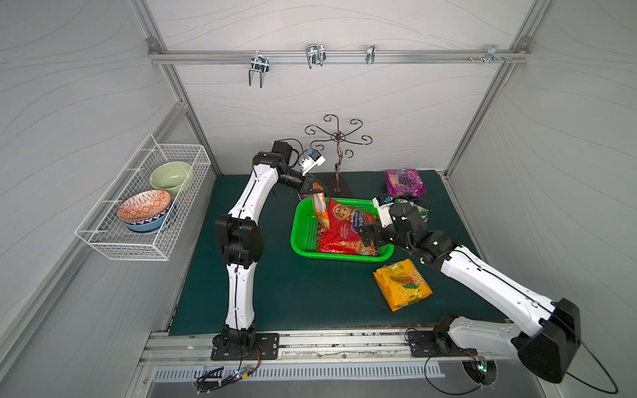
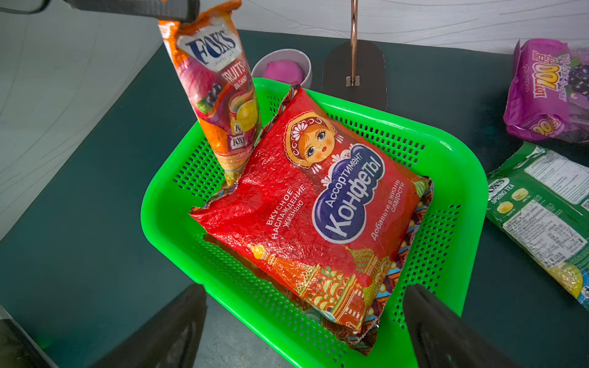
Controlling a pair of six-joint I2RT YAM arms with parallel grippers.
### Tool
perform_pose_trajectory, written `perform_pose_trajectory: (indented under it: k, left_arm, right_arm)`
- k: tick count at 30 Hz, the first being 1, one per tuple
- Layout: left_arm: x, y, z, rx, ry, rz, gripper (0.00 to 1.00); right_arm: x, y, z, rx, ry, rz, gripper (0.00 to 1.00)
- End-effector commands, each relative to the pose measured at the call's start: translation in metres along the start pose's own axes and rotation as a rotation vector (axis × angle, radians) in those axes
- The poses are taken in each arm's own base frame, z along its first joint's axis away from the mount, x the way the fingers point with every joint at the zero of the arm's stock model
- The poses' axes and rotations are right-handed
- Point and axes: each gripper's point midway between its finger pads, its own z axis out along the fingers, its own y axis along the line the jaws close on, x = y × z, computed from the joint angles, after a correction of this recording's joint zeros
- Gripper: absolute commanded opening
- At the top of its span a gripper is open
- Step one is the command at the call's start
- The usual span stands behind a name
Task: Put the candies in the basket
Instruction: Place the candy in the basket.
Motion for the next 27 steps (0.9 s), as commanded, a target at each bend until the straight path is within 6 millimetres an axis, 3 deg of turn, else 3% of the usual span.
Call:
perform_pose_trajectory:
  k: [1, 5, 9, 12, 17, 21, 27]
  left_arm:
    - [-0.044, -0.073, -0.023, 0.057, -0.090, 0.155, 0.00]
    - [-0.057, -0.109, -0.012, 0.138, -0.107, 0.194, 0.00]
    - [-0.076, -0.128, 0.003, 0.175, -0.122, 0.209, 0.00]
    - [-0.087, -0.121, 0.021, 0.171, -0.129, 0.178, 0.00]
    - [-0.095, -0.092, 0.064, 0.126, -0.122, 0.164, 0.00]
    - [-0.102, -0.073, 0.107, 0.085, -0.125, 0.179, 0.00]
    - [-0.094, -0.072, 0.172, 0.058, -0.093, 0.247, 0.00]
  right_arm:
    - [-0.008, 0.003, 0.002, -0.017, -0.010, 0.012, 0.99]
    - [-0.016, -0.010, 0.000, 0.040, -0.026, 0.118, 0.99]
    - [-0.023, -0.022, -0.012, 0.084, -0.061, 0.124, 0.99]
    - [-0.023, -0.046, -0.026, 0.163, -0.084, 0.153, 0.99]
    - [-0.020, -0.080, -0.052, 0.226, -0.119, 0.230, 0.99]
    - [-0.011, -0.094, -0.064, 0.247, -0.115, 0.265, 0.99]
    - [0.004, -0.102, -0.077, 0.261, -0.126, 0.299, 0.99]
